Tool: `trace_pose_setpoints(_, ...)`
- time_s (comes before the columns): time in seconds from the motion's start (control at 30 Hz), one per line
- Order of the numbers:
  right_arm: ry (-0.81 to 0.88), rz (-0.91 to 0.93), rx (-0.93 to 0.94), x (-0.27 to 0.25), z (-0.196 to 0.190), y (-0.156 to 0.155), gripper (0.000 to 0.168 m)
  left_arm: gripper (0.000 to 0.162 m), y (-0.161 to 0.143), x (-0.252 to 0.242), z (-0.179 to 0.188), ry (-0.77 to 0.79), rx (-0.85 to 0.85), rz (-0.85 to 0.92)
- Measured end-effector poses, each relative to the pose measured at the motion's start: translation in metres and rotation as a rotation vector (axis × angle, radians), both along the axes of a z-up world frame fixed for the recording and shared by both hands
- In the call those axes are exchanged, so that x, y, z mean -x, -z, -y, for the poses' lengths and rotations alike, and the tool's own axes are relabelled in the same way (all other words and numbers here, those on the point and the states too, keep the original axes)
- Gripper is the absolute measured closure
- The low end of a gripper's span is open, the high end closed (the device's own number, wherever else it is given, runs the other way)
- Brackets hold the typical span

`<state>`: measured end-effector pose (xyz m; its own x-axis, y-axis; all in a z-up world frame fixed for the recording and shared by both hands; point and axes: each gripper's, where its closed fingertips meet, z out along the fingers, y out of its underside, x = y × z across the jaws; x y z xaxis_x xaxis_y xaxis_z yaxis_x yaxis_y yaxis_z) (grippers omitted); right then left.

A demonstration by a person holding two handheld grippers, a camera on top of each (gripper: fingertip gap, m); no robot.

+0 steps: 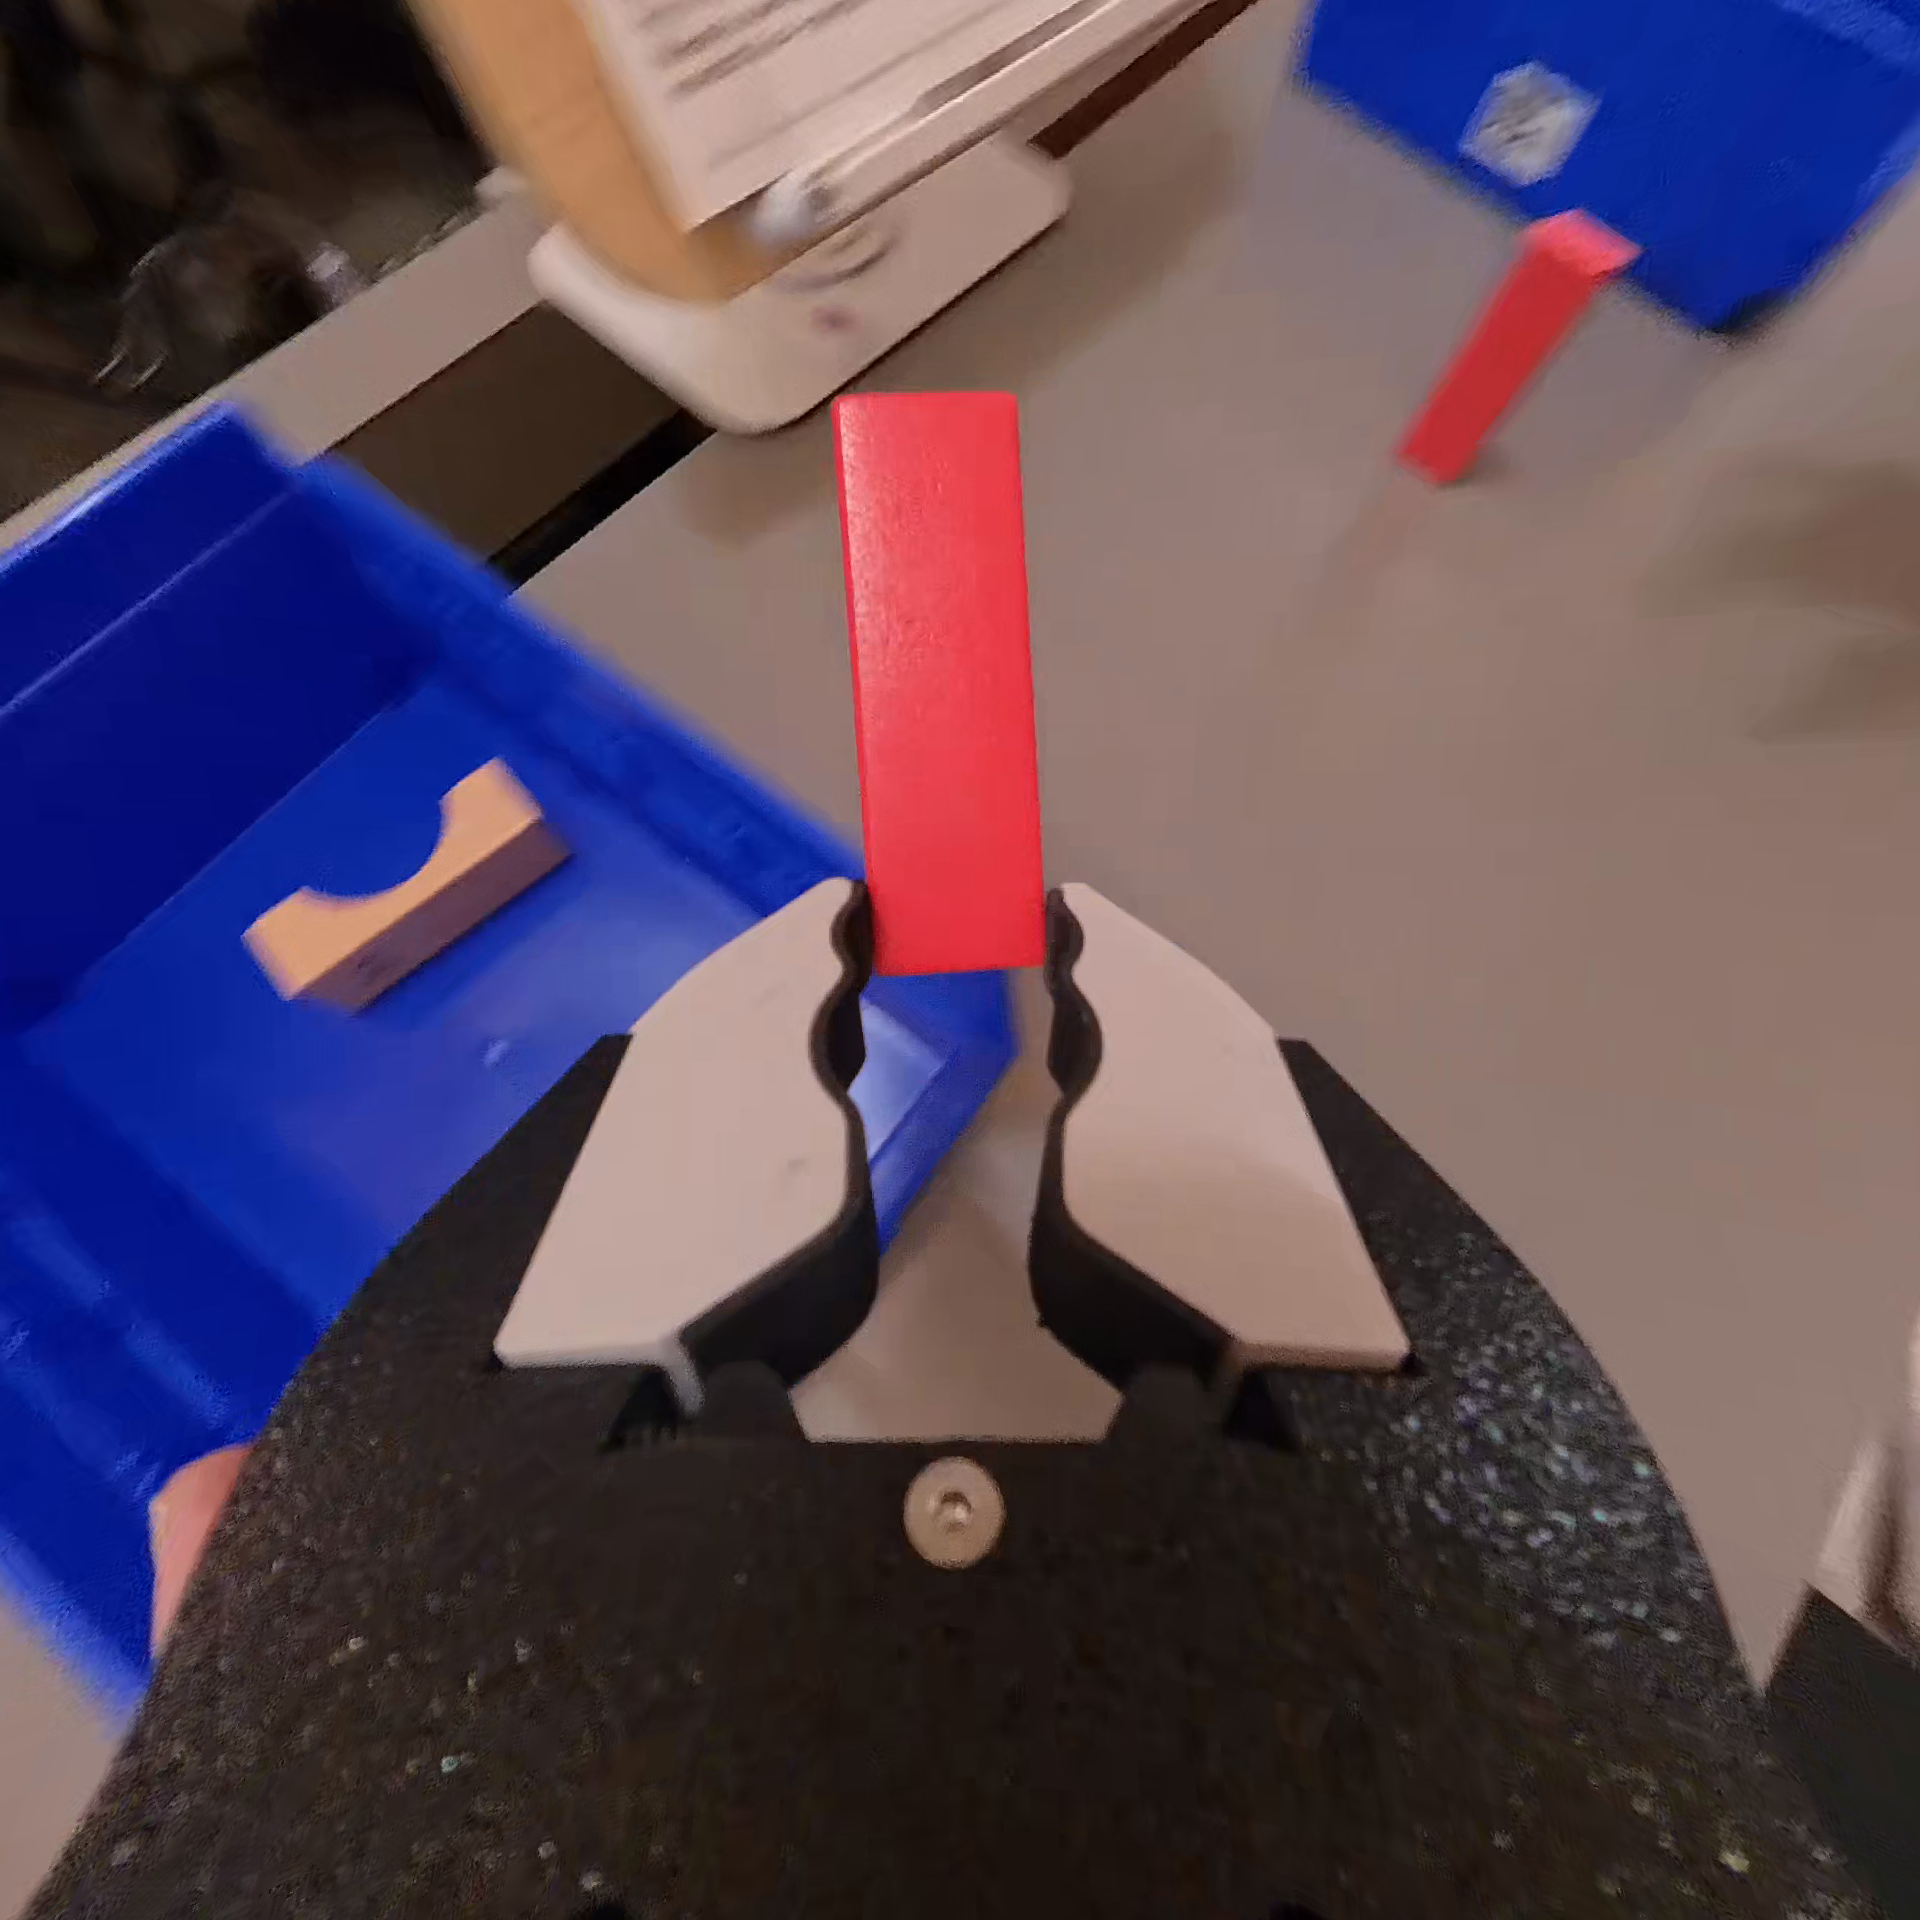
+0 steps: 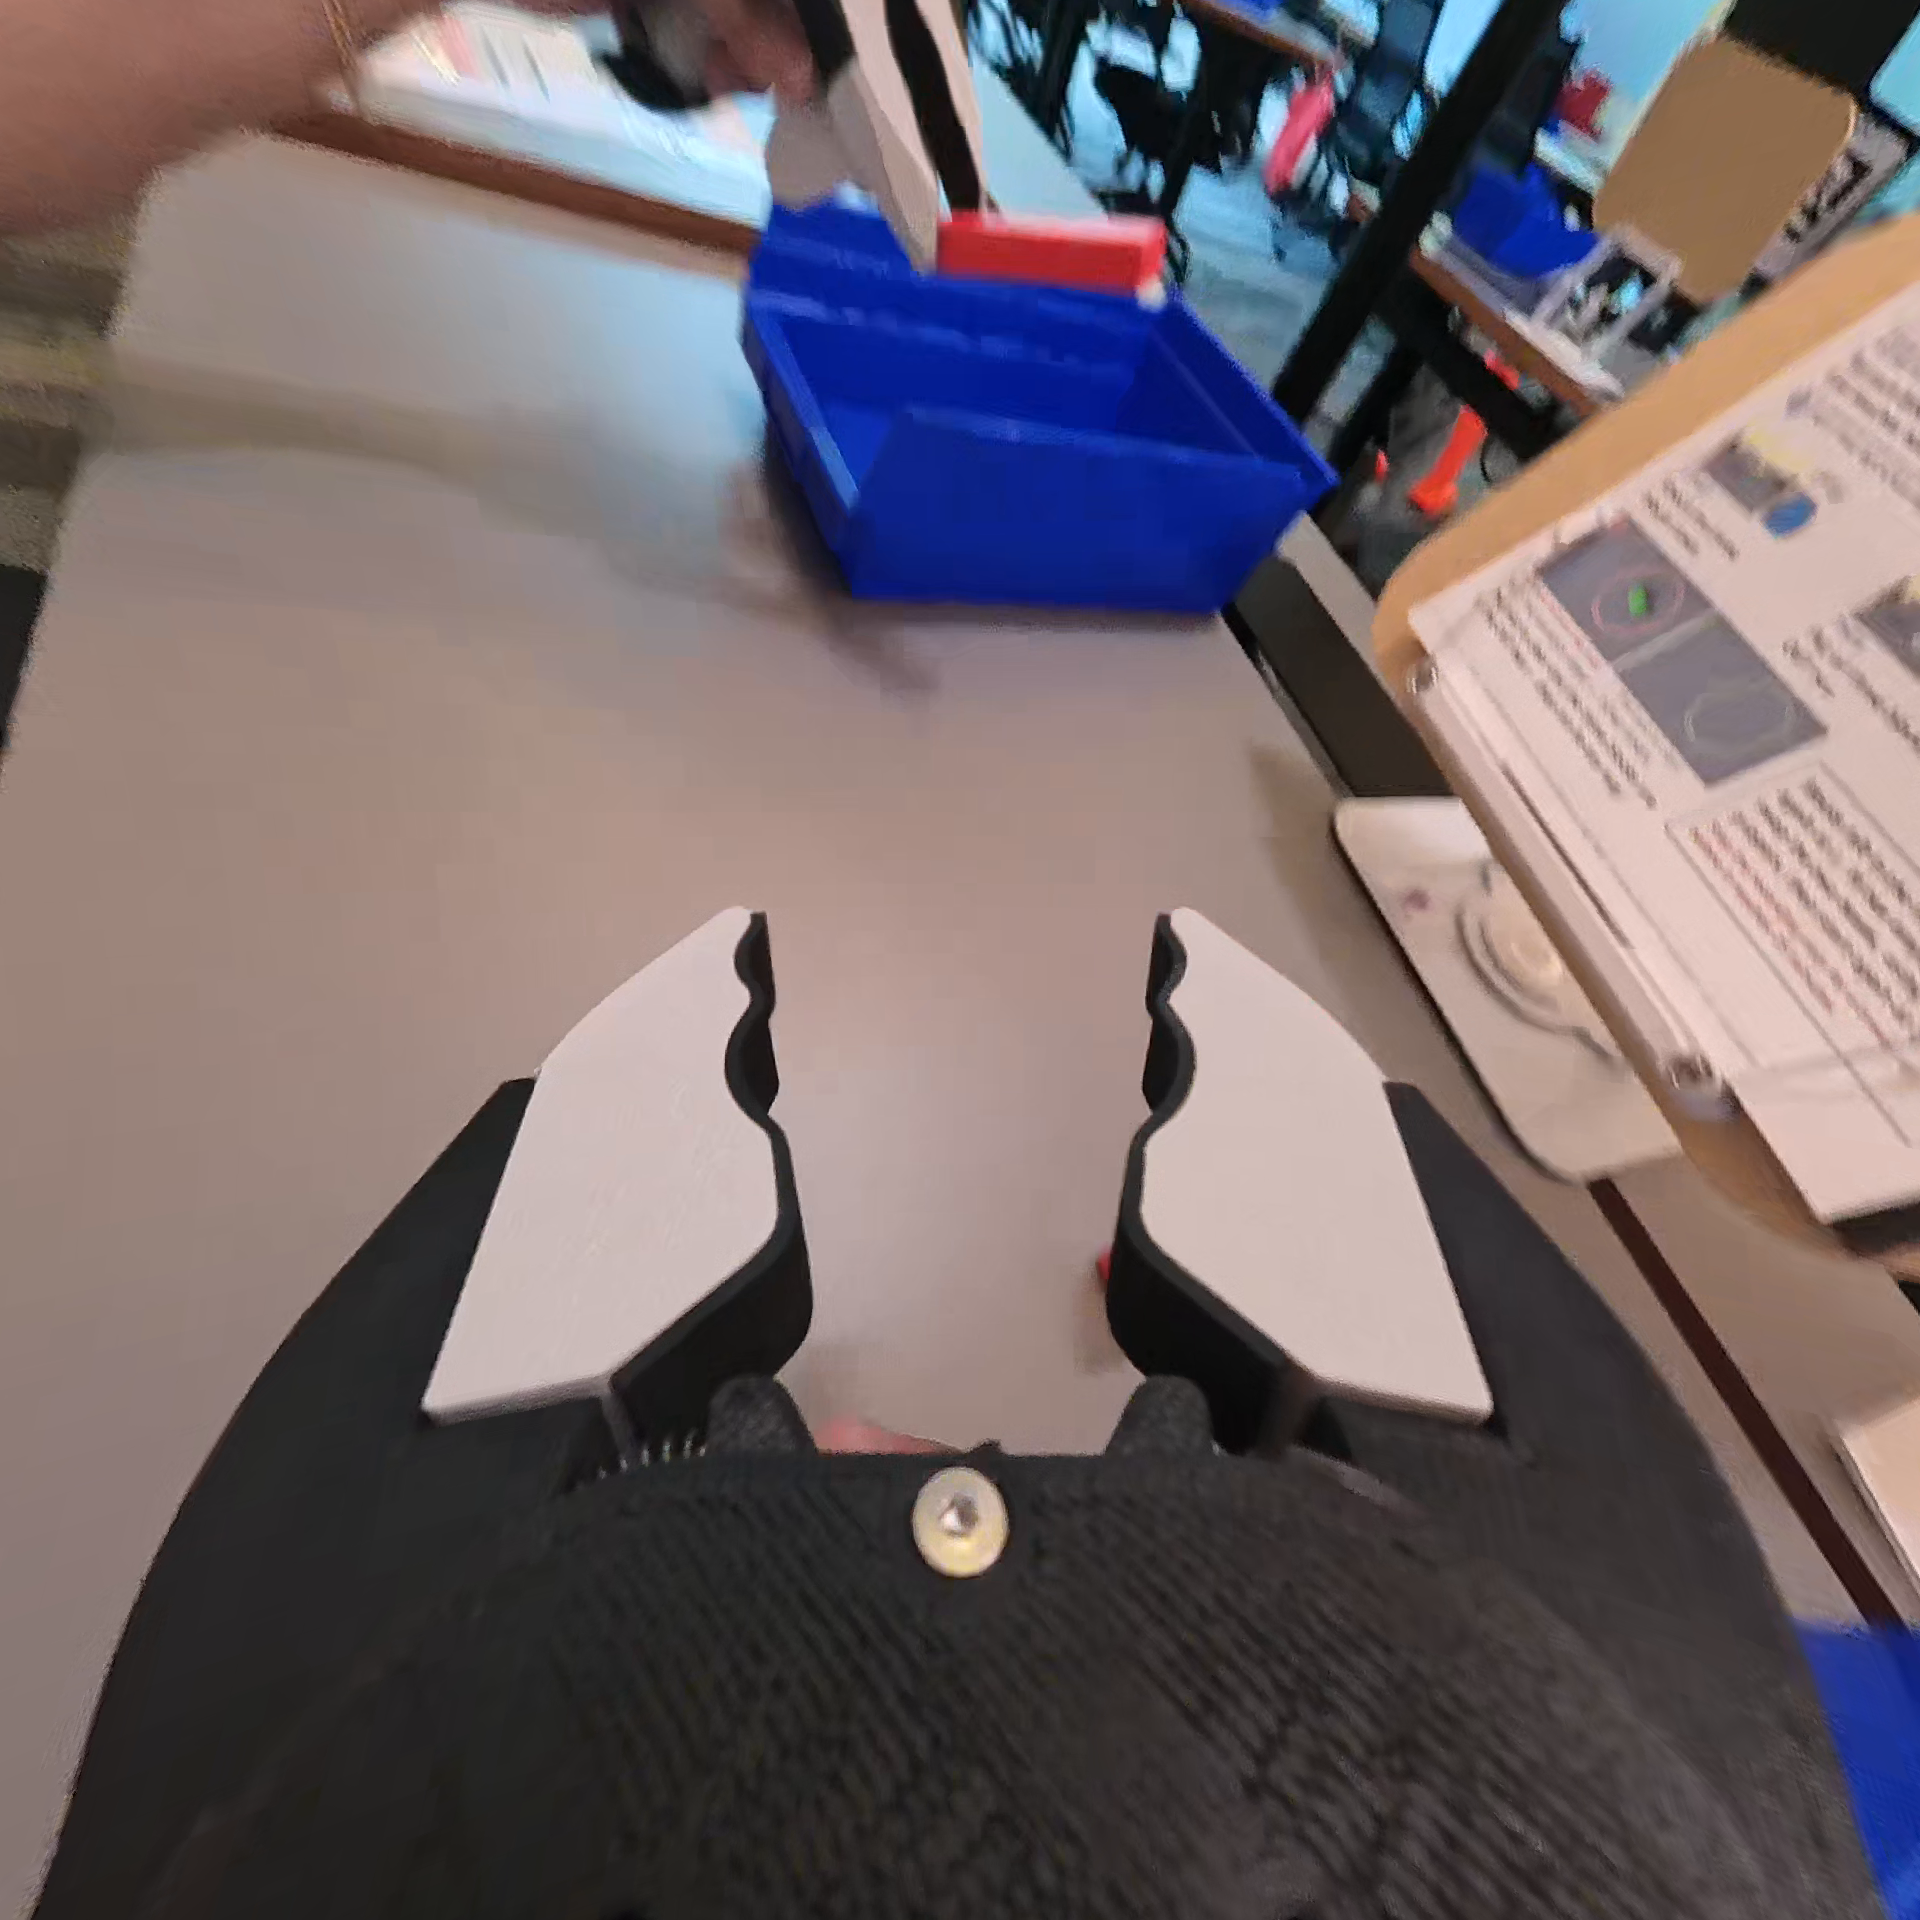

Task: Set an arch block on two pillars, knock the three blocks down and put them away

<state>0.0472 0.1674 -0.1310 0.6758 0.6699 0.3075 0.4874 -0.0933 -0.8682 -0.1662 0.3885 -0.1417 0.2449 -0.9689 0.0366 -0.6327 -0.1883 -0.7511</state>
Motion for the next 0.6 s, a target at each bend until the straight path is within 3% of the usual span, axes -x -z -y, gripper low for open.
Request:
trace_pose_setpoints(0.2, -0.203, -0.392, -0.13, 0.041, -0.014, -0.066, 0.098, 0.13, -0.034, -0.066, 0.107, 0.403, 0.073, 0.216)
trace_pose_setpoints(0.37, -0.256, -0.587, -0.132, 0.05, -0.019, -0.079, 0.102, 0.13, -0.04, -0.101, 0.159, 0.584, 0.076, 0.276)
trace_pose_setpoints(0.6, -0.28, -0.52, -0.126, 0.057, -0.009, -0.074, 0.109, 0.13, -0.033, -0.117, 0.195, 0.733, 0.091, 0.237)
